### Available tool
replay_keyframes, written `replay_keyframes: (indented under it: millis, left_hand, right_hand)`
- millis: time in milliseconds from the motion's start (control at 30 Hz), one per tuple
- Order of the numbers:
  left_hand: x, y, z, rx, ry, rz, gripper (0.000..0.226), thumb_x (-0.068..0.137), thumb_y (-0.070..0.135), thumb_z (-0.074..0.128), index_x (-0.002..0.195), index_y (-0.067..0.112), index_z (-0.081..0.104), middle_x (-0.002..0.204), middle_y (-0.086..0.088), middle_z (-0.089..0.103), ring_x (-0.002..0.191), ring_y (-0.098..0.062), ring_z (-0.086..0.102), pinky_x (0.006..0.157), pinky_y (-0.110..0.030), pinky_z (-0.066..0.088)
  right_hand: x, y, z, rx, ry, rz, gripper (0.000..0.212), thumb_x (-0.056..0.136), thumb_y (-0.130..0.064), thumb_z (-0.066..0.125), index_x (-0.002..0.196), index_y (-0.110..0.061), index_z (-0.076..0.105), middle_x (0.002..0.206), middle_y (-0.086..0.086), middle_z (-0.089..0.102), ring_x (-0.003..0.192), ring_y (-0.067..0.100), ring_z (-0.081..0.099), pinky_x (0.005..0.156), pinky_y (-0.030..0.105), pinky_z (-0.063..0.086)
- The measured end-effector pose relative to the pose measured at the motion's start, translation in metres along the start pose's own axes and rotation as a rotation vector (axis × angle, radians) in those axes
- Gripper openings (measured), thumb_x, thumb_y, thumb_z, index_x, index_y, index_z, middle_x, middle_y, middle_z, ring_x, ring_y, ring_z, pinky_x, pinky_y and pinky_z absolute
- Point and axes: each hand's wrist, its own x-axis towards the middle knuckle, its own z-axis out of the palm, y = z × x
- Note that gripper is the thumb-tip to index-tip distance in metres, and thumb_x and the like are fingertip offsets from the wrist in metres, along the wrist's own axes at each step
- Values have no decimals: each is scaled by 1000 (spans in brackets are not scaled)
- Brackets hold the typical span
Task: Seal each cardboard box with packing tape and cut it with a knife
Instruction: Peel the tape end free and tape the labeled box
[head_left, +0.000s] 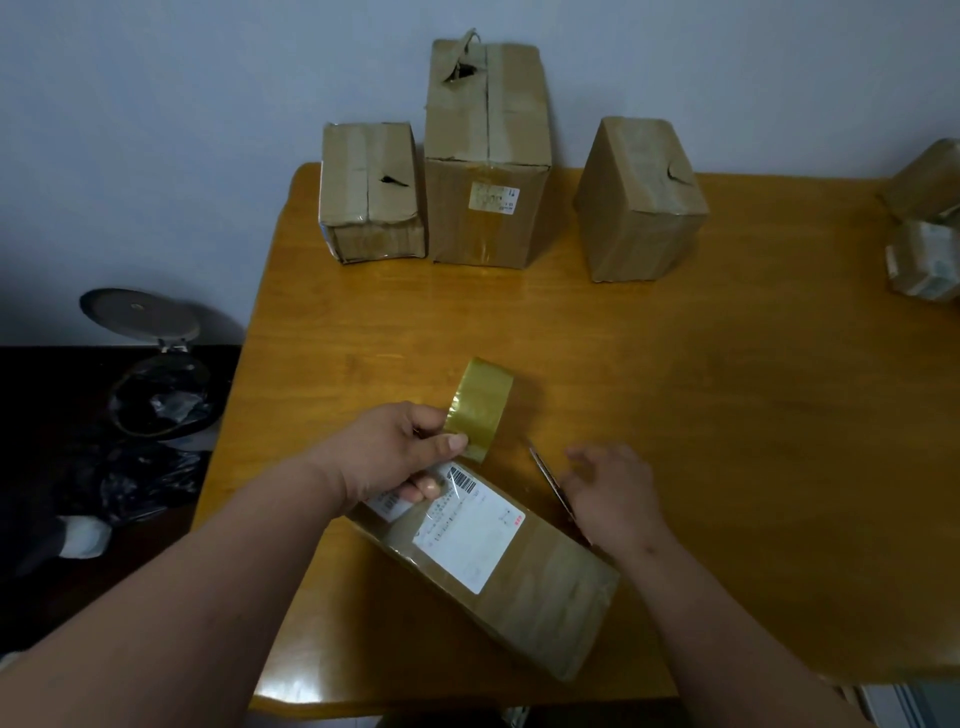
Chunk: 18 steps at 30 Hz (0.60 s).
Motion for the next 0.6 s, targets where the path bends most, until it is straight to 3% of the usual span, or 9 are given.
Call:
replay_keyframes:
  millis: [67,100,233,400,600]
  left_hand:
    - [-1,-1,0,-28,-3,-5,20,94,21,63,79,10,58,80,-13,65,57,-10,64,53,-19,54]
    - [-2,-1,0,-44,0,-5,21,94,21,63,76,12,57,74,-9,64,57,-10,63,54,-21,53]
    - [-5,-3,1,-92,24,19,26,95,20,62,70,14,57,58,1,57,58,-11,63,56,-22,54]
    - [-6,-8,-1,-122,44,20,22,94,23,63,77,9,58,68,-6,59,65,-15,66,58,-23,55]
    - [-3,-10,0,-119,40,27,22,93,26,63,79,10,61,65,-2,64,64,-12,67,58,-22,55]
  right_hand:
    - [-10,-29,-11,507,-141,77,21,93,-24,56,113,-24,61,98,-1,72,83,12,63,70,28,45]
    - [-15,-42,-14,636,-236,85,17,92,-21,56,108,-25,59,84,0,74,71,11,65,63,27,45]
    - [-26,-73,-12,671,-496,45,18,91,-19,59,102,-28,48,81,6,74,68,16,69,58,28,50]
    - [-25,-84,7,842,-391,140,24,87,-3,63,102,-17,50,85,14,71,68,19,69,60,27,54]
    - [-29,-83,14,915,-236,137,24,83,-14,74,99,-20,57,84,3,74,63,9,68,49,23,46]
